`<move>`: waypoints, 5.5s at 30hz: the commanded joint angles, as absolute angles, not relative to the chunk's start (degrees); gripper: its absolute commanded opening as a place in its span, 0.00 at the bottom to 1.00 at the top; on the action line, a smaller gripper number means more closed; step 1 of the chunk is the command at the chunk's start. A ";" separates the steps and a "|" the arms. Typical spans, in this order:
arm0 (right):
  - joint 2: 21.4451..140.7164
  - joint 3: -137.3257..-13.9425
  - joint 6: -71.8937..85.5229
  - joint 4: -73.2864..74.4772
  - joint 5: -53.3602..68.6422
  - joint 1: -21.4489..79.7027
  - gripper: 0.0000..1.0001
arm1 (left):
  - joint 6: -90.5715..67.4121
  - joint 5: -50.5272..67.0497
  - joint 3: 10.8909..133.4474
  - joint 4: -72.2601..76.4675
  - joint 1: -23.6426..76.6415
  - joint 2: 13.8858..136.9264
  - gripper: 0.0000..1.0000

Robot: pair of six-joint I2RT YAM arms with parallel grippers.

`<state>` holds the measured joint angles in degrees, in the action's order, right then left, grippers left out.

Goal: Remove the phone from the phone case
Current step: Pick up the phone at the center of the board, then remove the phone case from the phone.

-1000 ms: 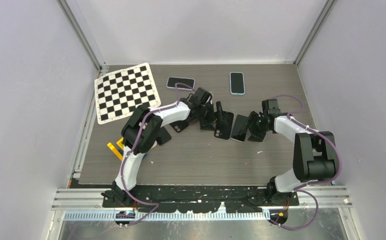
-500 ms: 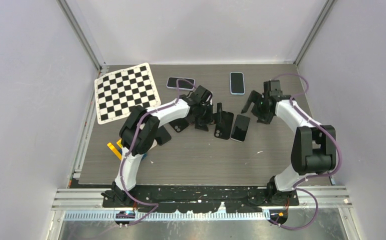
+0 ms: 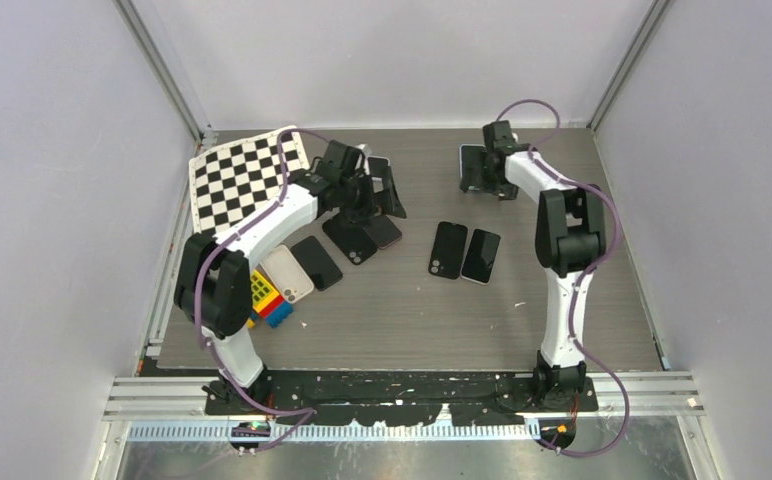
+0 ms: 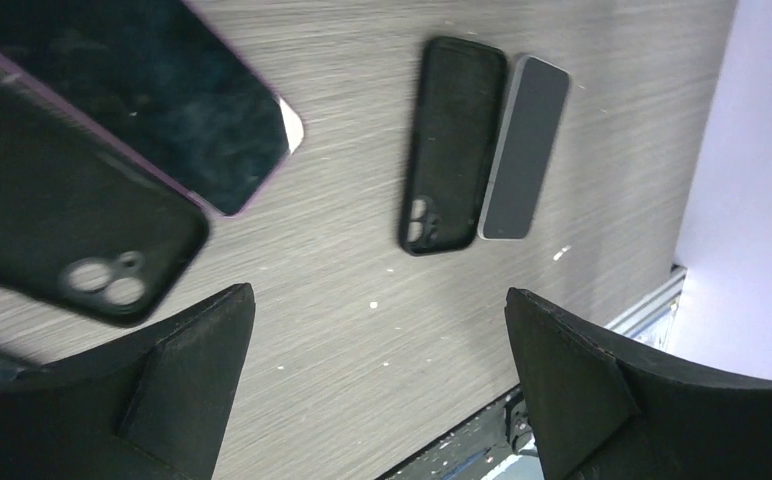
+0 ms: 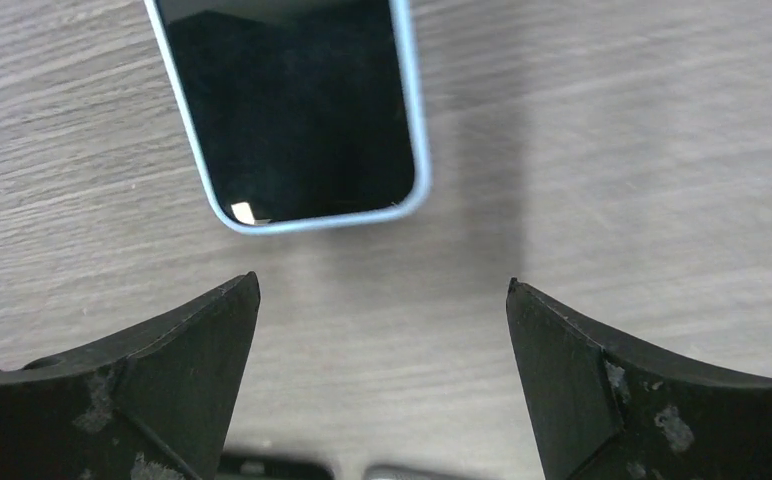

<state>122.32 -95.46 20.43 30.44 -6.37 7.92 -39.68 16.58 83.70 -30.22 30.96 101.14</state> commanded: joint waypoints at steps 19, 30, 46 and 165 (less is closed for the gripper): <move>143.91 -124.80 16.20 45.81 -12.13 9.58 0.92 | -38.53 21.90 80.29 -30.25 23.08 99.76 1.00; 133.60 -115.02 16.18 46.51 -15.67 11.33 0.50 | -41.94 24.18 81.66 -28.92 22.77 101.64 1.00; 125.32 -96.09 20.59 40.23 -14.01 12.20 1.00 | -47.28 25.23 76.03 -23.03 22.77 99.60 1.00; 75.77 -71.64 41.14 -17.05 27.22 35.37 0.84 | -80.31 48.86 78.39 33.03 4.64 77.12 0.00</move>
